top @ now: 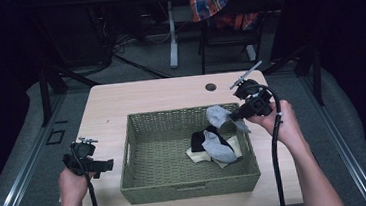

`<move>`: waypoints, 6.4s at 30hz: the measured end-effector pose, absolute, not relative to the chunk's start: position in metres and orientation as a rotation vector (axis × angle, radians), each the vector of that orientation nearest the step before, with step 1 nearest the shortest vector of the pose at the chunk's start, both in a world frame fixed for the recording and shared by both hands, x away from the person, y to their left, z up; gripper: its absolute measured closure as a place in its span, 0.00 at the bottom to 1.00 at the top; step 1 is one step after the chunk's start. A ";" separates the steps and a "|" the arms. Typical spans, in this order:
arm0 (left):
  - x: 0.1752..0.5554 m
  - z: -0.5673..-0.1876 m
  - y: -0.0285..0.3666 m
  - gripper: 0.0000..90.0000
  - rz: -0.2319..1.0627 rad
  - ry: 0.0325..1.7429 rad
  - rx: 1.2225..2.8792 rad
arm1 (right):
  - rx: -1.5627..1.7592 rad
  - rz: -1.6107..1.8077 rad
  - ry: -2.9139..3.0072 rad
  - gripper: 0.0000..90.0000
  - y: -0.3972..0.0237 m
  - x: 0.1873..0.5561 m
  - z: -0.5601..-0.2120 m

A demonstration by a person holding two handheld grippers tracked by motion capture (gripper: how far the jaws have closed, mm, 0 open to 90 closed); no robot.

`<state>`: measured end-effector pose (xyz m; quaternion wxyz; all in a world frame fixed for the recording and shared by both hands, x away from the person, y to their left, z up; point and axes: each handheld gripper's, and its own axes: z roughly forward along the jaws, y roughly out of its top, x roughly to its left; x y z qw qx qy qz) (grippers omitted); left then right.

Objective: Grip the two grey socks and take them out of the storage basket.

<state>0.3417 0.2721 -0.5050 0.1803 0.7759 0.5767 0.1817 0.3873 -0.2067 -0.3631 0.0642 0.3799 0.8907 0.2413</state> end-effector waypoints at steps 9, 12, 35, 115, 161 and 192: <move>0.342 -0.505 0.271 0.00 0.518 1.629 2.194 | 1.220 0.724 2.626 0.95 -0.235 0.389 -0.356; 0.342 -0.505 0.272 0.00 0.519 1.631 2.194 | 1.257 0.740 2.594 0.95 -0.246 0.388 -0.354; 0.342 -0.505 0.272 0.00 0.513 1.632 2.203 | 1.529 0.641 2.415 0.96 -0.327 0.394 -0.373; 0.345 -0.505 0.270 0.00 0.499 1.615 2.187 | 1.533 0.651 2.507 0.11 -0.307 0.399 -0.412; 0.345 -0.505 0.269 0.00 0.498 1.606 2.188 | 1.122 0.480 2.839 0.17 -0.159 0.405 -0.451; 0.345 -0.505 0.268 0.00 0.501 1.603 2.203 | 1.177 0.221 2.912 0.76 -0.131 0.413 -0.503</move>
